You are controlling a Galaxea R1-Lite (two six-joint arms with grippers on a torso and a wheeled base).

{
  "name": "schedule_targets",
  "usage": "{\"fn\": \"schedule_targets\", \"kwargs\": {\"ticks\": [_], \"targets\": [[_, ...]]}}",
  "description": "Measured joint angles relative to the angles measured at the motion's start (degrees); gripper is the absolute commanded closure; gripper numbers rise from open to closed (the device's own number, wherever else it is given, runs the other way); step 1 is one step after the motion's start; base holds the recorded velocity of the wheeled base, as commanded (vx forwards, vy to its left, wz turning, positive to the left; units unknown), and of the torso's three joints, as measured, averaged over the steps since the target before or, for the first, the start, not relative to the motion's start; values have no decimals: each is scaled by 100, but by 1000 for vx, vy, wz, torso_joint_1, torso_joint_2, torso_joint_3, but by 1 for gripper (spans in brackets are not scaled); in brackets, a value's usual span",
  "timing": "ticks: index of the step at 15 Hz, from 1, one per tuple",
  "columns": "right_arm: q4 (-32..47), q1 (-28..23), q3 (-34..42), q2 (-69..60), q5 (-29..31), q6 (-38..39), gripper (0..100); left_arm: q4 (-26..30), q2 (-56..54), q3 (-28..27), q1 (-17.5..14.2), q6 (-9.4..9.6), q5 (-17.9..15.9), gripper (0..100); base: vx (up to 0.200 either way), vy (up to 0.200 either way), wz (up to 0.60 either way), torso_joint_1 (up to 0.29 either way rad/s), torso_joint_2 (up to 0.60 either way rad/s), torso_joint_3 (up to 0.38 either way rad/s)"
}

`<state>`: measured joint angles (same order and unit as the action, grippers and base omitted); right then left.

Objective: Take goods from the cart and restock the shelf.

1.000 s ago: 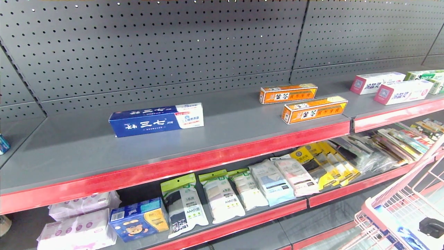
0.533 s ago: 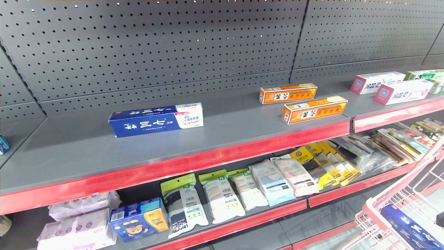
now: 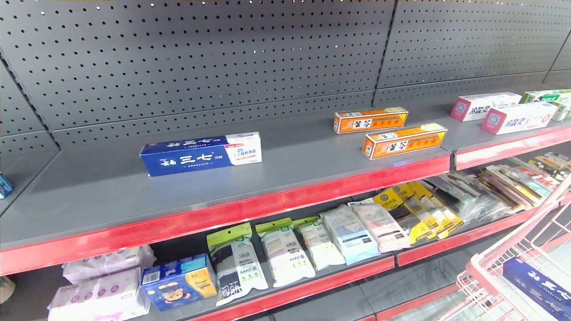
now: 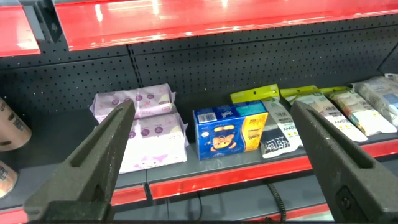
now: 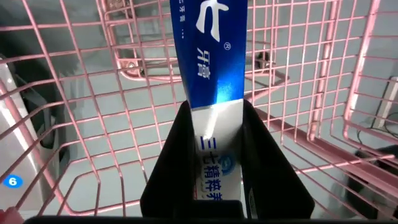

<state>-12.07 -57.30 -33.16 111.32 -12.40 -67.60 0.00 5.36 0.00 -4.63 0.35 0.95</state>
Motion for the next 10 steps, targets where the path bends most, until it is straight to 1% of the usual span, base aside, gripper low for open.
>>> {"fn": "schedule_targets", "kwargs": {"ticks": [3, 6, 10], "targets": [[-9, 0, 56, -304, 2, 65, 100, 0, 0, 0, 0, 0, 0, 0, 0, 0, 0, 0, 0, 0], [-9, 0, 87, -639, 9, 323, 100, 0, 0, 0, 0, -2, 0, 0, 0, 0, 0, 0, 0, 0], [-7, -1, 297, -1226, 69, 1064, 100, 0, 0, 0, 0, -2, 0, 0, 0, 0, 0, 0, 0, 0]]}}
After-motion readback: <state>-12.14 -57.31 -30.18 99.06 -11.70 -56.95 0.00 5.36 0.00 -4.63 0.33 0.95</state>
